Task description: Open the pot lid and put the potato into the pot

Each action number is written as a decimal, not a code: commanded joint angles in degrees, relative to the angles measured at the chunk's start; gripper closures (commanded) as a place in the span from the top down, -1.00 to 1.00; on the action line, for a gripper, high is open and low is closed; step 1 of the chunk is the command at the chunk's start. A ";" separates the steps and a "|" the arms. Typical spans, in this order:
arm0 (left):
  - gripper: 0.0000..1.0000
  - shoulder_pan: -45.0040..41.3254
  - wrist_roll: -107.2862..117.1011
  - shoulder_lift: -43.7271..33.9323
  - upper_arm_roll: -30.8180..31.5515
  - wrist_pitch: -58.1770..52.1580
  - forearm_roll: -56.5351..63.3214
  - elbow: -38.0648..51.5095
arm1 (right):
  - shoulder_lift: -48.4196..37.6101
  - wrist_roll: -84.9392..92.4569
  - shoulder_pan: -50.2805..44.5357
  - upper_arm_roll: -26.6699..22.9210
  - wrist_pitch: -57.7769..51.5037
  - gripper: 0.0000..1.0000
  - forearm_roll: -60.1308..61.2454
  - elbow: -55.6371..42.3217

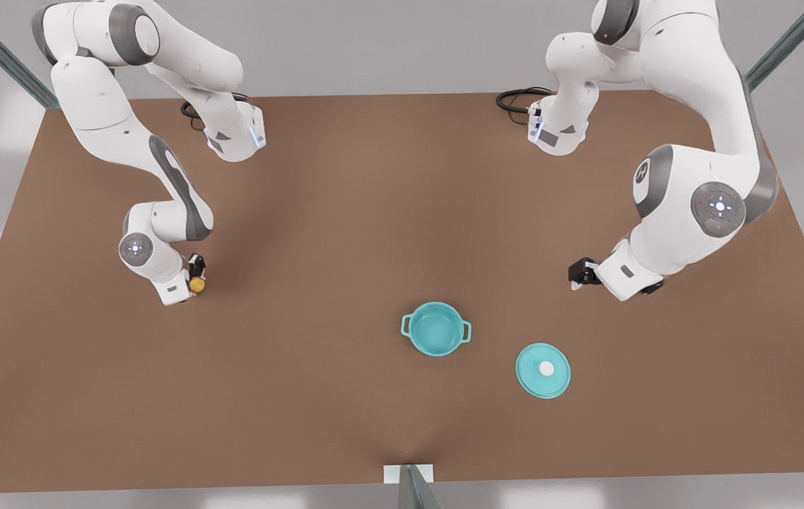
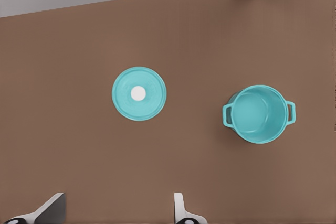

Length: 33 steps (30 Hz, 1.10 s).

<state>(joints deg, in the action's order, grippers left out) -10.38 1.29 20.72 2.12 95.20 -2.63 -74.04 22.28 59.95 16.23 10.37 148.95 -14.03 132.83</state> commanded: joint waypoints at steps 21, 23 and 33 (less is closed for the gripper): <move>1.00 0.18 -1.46 -0.07 -0.10 2.00 -0.10 -0.40 | -7.69 1.75 -0.14 11.69 -9.11 0.02 5.94 -4.77; 1.00 0.18 -1.46 -0.07 -0.10 2.00 -0.10 -0.40 | -7.60 0.43 -0.14 14.33 -13.59 0.02 8.14 -7.76; 1.00 0.27 -1.55 0.02 -0.10 2.09 -0.27 -0.40 | -4.97 -23.91 -11.74 22.68 -16.50 0.02 8.05 -17.07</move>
<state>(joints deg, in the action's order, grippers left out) -10.11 0.03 20.75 2.02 97.18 -2.88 -74.50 16.99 55.01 5.84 32.99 134.48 -5.95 116.54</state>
